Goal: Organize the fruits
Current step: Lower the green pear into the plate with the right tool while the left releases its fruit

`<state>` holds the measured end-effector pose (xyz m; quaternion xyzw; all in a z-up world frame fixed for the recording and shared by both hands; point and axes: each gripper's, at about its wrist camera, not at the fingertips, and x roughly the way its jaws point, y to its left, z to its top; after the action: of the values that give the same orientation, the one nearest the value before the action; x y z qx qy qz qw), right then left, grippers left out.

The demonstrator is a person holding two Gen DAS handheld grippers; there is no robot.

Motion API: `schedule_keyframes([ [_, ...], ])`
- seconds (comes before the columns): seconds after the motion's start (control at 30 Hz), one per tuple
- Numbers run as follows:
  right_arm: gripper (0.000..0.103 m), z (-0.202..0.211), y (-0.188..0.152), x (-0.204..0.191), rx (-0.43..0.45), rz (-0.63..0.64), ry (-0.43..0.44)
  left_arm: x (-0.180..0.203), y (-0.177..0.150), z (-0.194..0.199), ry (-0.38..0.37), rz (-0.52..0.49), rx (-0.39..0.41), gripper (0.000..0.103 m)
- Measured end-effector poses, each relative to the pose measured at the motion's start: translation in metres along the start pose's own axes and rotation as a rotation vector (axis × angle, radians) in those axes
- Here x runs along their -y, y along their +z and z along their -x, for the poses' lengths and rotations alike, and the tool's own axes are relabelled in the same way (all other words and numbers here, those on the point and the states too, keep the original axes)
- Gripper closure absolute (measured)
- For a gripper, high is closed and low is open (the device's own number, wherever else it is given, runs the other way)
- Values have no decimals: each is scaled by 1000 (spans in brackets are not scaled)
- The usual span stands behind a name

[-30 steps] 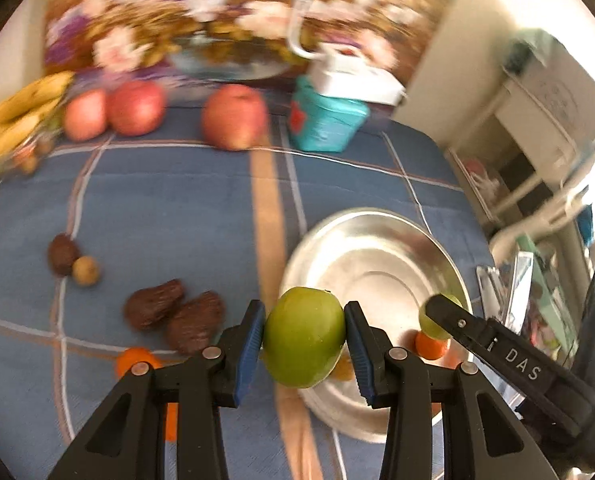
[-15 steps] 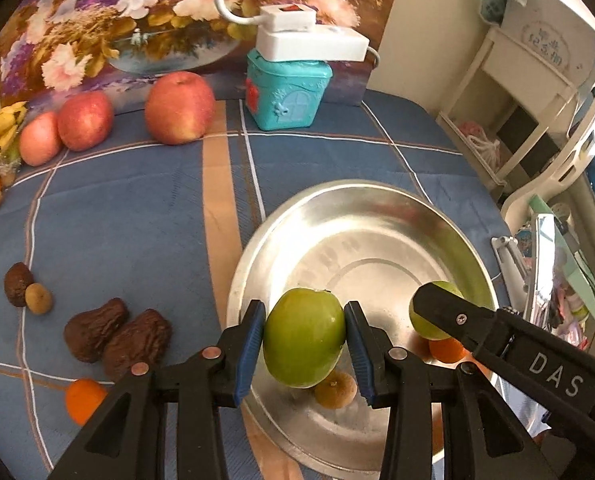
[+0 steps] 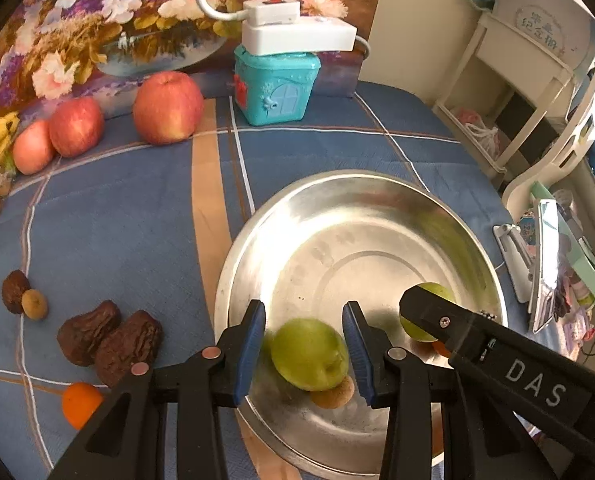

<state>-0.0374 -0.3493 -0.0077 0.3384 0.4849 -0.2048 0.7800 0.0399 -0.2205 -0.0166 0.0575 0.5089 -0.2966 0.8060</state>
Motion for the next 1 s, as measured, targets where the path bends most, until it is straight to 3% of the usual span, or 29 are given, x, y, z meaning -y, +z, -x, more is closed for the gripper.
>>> schedule_keyframes([
  [0.67, 56, 10, 3, -6, 27, 21, 1, 0, 2, 10, 20, -7, 6, 59],
  [1.0, 56, 16, 5, -8, 35, 32, -4, -35, 4, 20, 68, 124, -27, 57],
])
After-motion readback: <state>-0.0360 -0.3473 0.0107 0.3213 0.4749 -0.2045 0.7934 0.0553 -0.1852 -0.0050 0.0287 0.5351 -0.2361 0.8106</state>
